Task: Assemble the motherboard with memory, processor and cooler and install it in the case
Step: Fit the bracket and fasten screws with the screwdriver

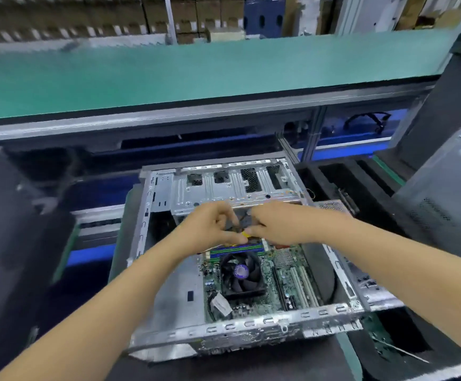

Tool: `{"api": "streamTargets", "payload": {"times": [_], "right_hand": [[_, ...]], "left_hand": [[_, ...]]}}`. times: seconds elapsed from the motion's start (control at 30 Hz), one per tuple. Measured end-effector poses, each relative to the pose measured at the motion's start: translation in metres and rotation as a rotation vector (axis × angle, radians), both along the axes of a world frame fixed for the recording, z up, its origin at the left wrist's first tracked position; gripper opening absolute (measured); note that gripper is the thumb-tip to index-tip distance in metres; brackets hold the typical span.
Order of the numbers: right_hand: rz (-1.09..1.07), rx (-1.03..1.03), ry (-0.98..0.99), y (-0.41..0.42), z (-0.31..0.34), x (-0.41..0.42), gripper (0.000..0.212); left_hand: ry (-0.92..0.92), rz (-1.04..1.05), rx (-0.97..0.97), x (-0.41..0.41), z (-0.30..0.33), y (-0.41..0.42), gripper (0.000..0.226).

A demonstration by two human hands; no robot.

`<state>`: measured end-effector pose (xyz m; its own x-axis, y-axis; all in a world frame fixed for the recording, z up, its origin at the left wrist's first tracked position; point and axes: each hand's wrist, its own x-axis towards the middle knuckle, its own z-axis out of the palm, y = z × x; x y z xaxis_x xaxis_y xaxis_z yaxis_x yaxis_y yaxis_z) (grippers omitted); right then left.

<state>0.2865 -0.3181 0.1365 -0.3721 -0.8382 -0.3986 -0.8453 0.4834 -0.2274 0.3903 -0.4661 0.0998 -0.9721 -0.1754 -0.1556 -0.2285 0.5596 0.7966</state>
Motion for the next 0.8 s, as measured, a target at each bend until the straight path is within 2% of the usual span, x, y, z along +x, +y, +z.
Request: {"api": "streamTargets", "payload": {"times": [0.1, 0.13, 0.17, 0.23, 0.27, 0.4, 0.43, 0.53, 0.63, 0.8], "right_hand": [[-0.05, -0.062, -0.259, 0.004, -0.036, -0.013, 0.025], [-0.068, -0.072, -0.347, 0.008, -0.047, -0.016, 0.024], [-0.106, -0.089, -0.446, 0.01, -0.059, -0.019, 0.021], [-0.207, -0.156, -0.638, 0.014, -0.081, -0.02, 0.012], [-0.228, -0.203, -0.67, 0.014, -0.091, -0.019, 0.012], [-0.134, -0.485, -0.508, 0.01, -0.096, -0.015, 0.035], [-0.129, -0.531, -0.502, 0.009, -0.092, -0.015, 0.032], [-0.139, -0.548, -0.477, 0.01, -0.084, -0.014, 0.011], [-0.127, -0.509, -0.444, 0.013, -0.083, -0.012, 0.013], [-0.11, -0.528, -0.408, 0.018, -0.082, -0.012, 0.015]], "left_hand": [[-0.075, 0.438, 0.58, 0.026, -0.018, -0.025, 0.009], [-0.077, 0.548, 0.753, 0.033, -0.025, -0.028, 0.009], [-0.082, 0.632, 0.842, 0.04, -0.032, -0.029, 0.015], [-0.079, 0.731, 0.858, 0.05, -0.045, -0.025, 0.024], [-0.064, 0.761, 0.836, 0.053, -0.05, -0.022, 0.025], [0.081, 0.915, 0.855, 0.048, -0.058, -0.017, 0.027], [0.11, 0.952, 0.903, 0.045, -0.059, -0.017, 0.025], [0.082, 0.973, 0.936, 0.042, -0.063, -0.016, 0.027], [0.026, 0.923, 0.898, 0.041, -0.067, -0.016, 0.035], [0.068, 0.881, 1.189, 0.045, -0.064, -0.018, 0.03]]}}
